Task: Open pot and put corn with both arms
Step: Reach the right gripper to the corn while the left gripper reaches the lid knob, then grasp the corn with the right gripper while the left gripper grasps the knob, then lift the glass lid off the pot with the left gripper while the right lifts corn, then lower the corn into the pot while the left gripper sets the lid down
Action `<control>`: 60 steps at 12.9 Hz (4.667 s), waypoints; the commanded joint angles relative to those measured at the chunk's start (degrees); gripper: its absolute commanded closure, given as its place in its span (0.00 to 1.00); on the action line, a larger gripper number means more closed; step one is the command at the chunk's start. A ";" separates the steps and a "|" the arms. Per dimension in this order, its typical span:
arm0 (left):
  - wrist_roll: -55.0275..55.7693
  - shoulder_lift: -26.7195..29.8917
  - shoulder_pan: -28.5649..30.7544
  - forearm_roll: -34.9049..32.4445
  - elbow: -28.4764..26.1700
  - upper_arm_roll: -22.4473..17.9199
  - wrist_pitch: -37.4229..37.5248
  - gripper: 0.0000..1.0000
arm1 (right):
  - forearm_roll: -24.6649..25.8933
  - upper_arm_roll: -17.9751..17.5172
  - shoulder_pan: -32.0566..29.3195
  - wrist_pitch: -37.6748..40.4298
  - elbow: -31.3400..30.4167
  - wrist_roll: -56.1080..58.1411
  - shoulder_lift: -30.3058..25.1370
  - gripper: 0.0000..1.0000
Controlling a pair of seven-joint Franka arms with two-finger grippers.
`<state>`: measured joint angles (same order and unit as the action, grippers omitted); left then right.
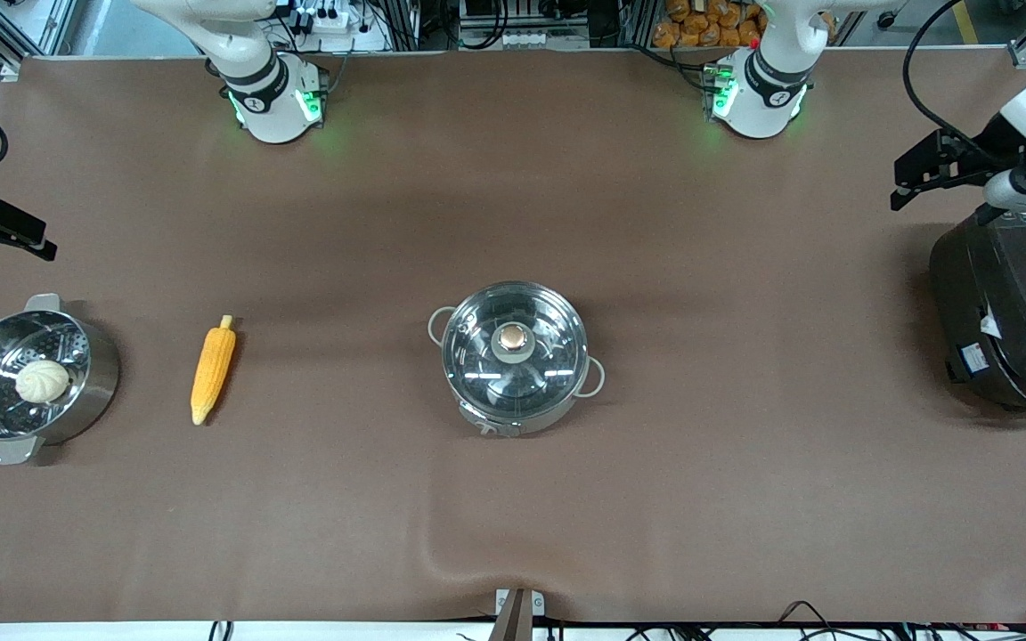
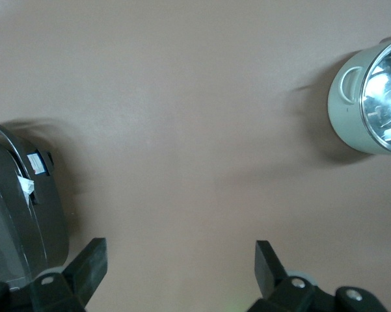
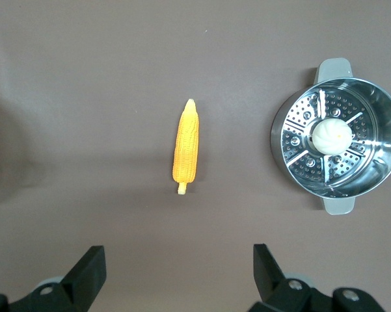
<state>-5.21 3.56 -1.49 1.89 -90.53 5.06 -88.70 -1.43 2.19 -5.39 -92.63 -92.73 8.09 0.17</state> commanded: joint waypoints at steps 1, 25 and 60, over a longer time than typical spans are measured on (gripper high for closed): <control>0.29 -1.44 0.52 -1.45 1.15 0.74 0.63 0.00 | -0.59 -1.05 -1.38 1.48 0.01 -0.70 -0.96 0.00; 51.35 -42.84 -43.51 -11.11 15.48 -4.97 -33.98 0.00 | -1.12 -1.05 -0.14 -53.77 -28.99 -2.90 21.52 0.00; 46.95 -31.68 -14.16 -9.98 -16.34 -4.71 -57.64 0.00 | -2.44 -1.49 47.13 -29.09 20.22 -60.91 41.13 0.81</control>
<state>41.62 -30.98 -15.92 -7.83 -105.31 0.02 -146.01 -3.03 -0.02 41.99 -122.14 -75.85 -52.41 38.58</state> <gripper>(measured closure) 0.432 0.656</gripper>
